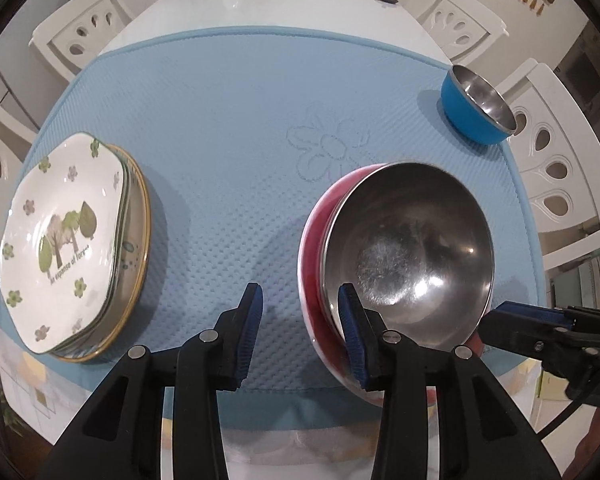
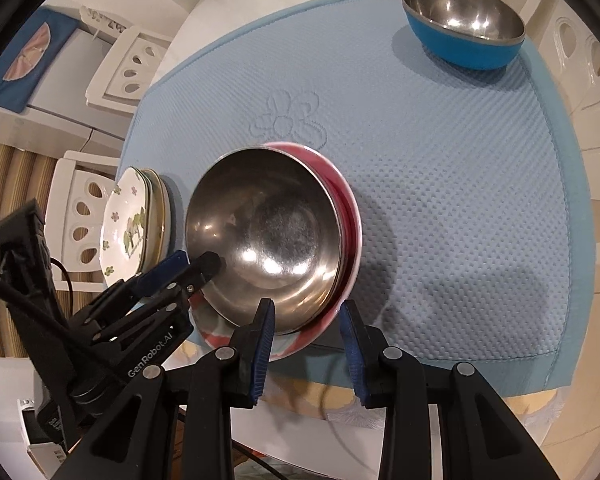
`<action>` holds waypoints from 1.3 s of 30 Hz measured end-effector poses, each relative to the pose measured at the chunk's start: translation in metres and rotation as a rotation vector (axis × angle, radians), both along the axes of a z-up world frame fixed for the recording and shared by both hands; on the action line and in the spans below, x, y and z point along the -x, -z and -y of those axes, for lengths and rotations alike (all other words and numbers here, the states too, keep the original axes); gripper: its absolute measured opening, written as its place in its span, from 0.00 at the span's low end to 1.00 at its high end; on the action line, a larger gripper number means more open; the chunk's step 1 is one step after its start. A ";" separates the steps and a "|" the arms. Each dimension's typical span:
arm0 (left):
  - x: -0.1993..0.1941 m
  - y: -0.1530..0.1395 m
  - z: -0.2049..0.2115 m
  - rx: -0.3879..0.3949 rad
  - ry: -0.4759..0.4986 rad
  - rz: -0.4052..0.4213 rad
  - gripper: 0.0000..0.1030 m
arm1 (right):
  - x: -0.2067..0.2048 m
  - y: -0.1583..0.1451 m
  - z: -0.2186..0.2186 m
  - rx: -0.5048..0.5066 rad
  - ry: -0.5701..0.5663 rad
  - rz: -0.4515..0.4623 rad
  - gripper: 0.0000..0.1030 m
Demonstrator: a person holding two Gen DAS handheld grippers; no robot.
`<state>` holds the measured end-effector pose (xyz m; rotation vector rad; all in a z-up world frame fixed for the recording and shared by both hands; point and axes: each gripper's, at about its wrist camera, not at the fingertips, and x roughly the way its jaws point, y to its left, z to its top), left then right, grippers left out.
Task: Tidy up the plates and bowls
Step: 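Open the left tool and move it to the blue steel bowl, then grasp the blue steel bowl's rim with the left tool and lift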
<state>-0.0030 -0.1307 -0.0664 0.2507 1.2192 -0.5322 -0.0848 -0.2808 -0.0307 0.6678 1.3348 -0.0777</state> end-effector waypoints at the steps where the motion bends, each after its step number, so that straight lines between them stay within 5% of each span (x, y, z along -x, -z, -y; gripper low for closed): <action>1: 0.000 -0.002 0.001 0.003 0.003 0.005 0.36 | 0.001 -0.002 0.001 -0.003 0.002 0.007 0.32; 9: -0.008 -0.020 0.014 0.014 0.023 0.040 0.36 | 0.007 -0.018 0.012 0.003 0.010 0.056 0.32; 12: -0.016 -0.026 0.019 0.078 0.022 -0.004 0.36 | 0.008 -0.024 0.019 0.002 0.021 0.066 0.32; 16: -0.027 -0.037 0.028 0.157 0.017 -0.051 0.36 | 0.007 -0.044 0.023 0.150 0.008 0.068 0.32; 26: -0.049 -0.114 0.096 0.240 0.154 0.095 0.36 | 0.012 -0.107 0.070 0.262 0.107 0.202 0.39; 28: -0.053 -0.120 0.109 0.253 0.174 0.100 0.36 | 0.016 -0.114 0.084 0.251 0.160 0.236 0.51; 32: -0.065 -0.117 0.144 0.244 0.224 0.089 0.36 | 0.025 -0.119 0.113 0.244 0.265 0.270 0.53; 39: -0.094 -0.073 0.204 0.193 0.282 -0.052 0.36 | 0.015 -0.085 0.159 0.182 0.372 0.208 0.53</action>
